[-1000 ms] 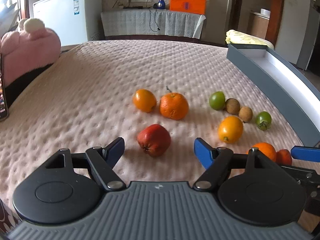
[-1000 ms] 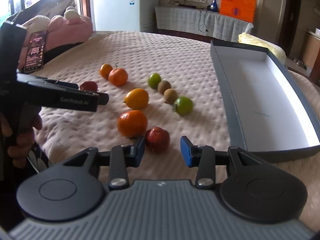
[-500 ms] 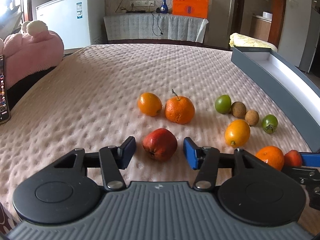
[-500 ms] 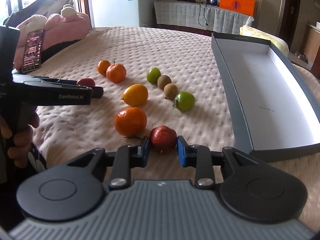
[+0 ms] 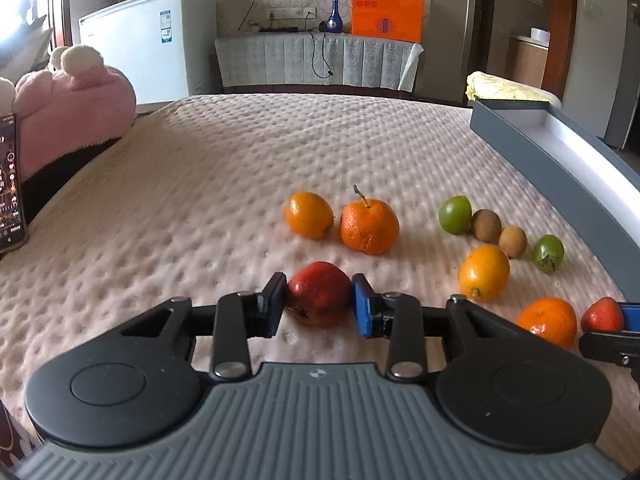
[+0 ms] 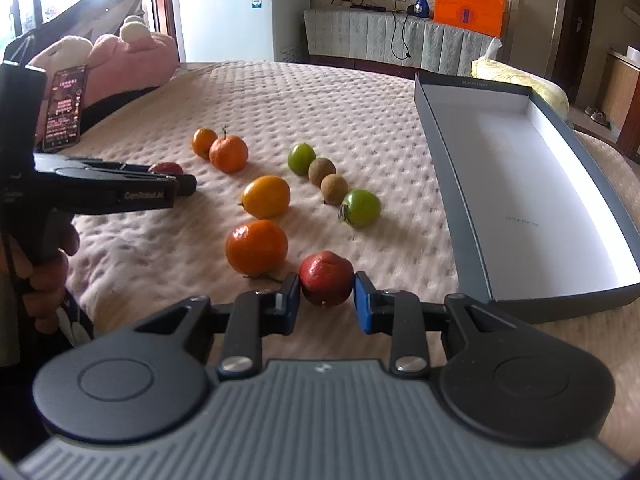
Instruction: Organize fruits
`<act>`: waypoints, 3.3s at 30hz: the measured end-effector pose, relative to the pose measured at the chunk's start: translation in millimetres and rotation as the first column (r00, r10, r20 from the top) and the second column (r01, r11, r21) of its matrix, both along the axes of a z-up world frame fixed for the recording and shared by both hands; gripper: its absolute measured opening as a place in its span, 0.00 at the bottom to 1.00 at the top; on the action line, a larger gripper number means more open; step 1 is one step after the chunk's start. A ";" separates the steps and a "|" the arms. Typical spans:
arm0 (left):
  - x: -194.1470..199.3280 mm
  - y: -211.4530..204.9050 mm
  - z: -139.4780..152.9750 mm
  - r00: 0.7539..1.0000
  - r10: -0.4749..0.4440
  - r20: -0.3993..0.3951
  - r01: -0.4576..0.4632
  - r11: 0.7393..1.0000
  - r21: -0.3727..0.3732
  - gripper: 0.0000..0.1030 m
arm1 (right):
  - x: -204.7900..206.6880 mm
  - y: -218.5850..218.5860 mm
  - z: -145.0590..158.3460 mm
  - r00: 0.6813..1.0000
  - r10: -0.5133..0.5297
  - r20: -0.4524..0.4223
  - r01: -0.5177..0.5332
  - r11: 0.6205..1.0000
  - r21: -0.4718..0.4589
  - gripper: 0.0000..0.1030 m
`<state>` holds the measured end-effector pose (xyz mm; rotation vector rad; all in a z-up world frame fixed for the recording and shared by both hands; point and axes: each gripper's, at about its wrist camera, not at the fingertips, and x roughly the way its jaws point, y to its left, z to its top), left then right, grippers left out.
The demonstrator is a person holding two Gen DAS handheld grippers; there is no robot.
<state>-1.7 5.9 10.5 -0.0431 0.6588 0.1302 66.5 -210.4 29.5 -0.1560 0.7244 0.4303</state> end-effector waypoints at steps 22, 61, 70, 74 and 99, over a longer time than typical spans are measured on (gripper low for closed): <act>-18.8 -17.7 30.0 0.997 -0.034 0.064 0.034 0.999 0.013 0.39 | 38.1 -88.5 49.7 0.981 -0.179 0.077 0.160 0.965 0.206 0.31; 56.1 -216.9 54.1 0.897 -0.412 0.161 0.421 0.907 -0.018 0.39 | 54.4 -145.6 6.8 0.910 -0.397 -0.118 0.401 0.916 0.013 0.31; 80.3 -251.9 28.7 0.889 -0.440 0.128 0.443 0.896 -0.003 0.40 | 53.1 -145.1 5.5 0.915 -0.388 -0.110 0.392 0.920 0.015 0.31; 81.6 -251.3 25.4 0.893 -0.426 0.143 0.430 0.903 0.003 0.53 | 54.4 -149.5 6.5 0.902 -0.419 -0.105 0.423 0.906 0.014 0.31; 116.5 -240.2 1.9 0.972 -0.234 0.026 0.234 0.972 0.003 0.09 | 50.3 -158.3 9.8 0.898 -0.430 -0.096 0.433 0.901 0.007 0.31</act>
